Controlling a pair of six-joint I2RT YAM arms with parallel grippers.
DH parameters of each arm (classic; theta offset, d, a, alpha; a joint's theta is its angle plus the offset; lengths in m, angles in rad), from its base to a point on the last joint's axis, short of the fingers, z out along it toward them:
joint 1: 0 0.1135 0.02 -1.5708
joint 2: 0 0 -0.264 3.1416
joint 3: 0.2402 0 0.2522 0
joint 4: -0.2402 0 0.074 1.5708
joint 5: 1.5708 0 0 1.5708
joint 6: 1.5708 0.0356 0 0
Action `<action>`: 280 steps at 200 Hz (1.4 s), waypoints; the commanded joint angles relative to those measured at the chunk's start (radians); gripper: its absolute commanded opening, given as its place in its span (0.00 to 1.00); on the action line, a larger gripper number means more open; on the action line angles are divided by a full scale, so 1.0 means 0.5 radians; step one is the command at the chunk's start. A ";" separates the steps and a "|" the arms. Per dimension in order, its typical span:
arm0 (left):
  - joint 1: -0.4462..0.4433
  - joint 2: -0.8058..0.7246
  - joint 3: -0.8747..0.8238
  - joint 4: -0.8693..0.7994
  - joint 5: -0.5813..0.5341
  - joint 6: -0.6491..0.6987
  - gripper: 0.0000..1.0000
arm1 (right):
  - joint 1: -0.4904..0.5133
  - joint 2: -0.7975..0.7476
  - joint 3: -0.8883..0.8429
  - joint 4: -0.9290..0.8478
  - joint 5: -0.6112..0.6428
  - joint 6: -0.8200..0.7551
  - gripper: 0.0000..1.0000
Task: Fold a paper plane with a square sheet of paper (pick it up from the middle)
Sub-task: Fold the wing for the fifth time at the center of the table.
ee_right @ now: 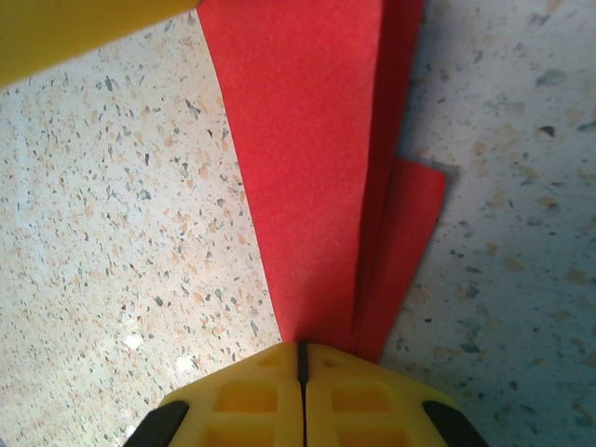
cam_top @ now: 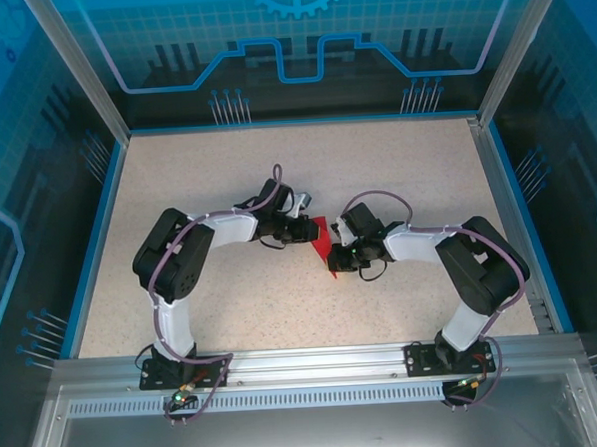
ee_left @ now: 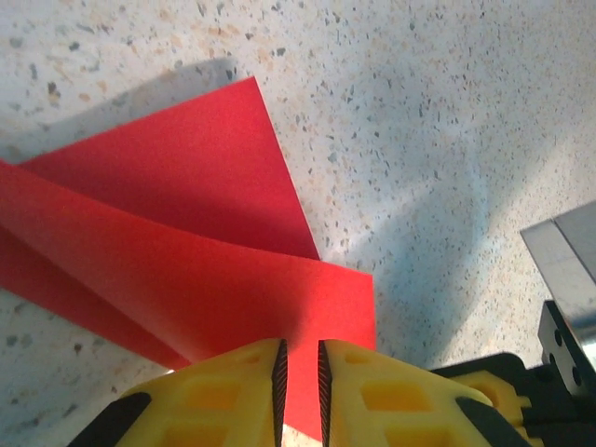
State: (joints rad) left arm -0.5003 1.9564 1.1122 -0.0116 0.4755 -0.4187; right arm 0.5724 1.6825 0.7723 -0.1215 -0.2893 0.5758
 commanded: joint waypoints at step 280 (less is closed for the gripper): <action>0.267 0.402 0.488 -0.444 -0.299 -0.002 0.21 | -0.007 0.156 -0.148 -0.276 0.053 -0.020 0.05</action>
State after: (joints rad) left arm -0.4225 2.0972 1.3102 -0.1890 0.4488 -0.4171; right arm 0.5686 1.6894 0.7647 -0.0998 -0.3069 0.5755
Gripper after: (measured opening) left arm 0.207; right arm 0.059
